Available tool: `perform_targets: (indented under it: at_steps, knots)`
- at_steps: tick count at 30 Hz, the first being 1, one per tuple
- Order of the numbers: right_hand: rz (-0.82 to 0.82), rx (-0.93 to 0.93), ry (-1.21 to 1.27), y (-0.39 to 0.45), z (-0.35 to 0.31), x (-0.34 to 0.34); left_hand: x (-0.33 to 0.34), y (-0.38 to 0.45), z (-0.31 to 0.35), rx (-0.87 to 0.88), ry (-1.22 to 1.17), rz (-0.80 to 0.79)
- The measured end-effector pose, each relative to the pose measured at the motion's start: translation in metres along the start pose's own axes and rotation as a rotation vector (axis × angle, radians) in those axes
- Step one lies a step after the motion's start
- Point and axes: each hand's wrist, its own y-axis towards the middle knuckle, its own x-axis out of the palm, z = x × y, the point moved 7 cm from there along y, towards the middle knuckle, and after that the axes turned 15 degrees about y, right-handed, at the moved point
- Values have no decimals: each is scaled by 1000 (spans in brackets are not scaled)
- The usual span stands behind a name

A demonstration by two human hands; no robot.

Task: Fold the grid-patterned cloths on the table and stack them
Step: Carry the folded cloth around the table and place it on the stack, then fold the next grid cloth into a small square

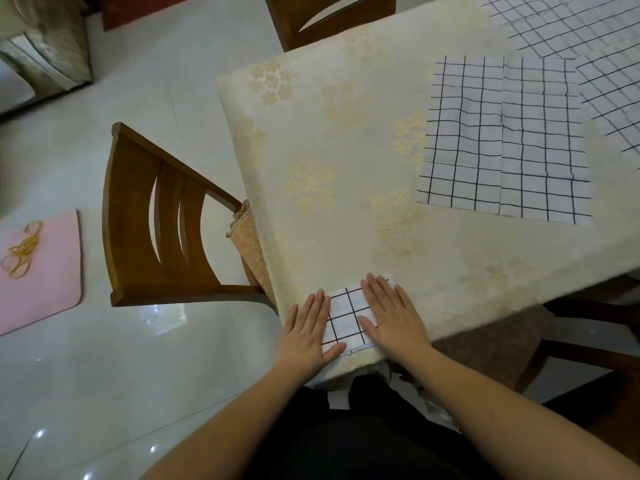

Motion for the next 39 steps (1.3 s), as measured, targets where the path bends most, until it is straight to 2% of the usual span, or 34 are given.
perform_targets:
  at_steps: [4,7,11,15,20,26,33,39]
  knots:
    - [24,47,3,-10,20,-12,5,-7,-13,17,35,-18]
    - [32,52,24,-10,15,-21,-7,-8,-13,97,90,-59]
    - [208,179,117,-15,11,-55,-36,-2,-13,168,192,-69]
    - [341,298,239,-28,11,-95,-75,18,-13,202,252,14]
    - [497,410,302,-56,17,-128,-121,46,-6,353,263,135]
    - [604,485,366,-83,30,-151,-178,74,18,466,230,299]
    - [592,492,369,-71,69,-168,-223,119,56,481,218,344]
    - [495,473,382,-39,111,-174,-227,172,93,456,242,253]
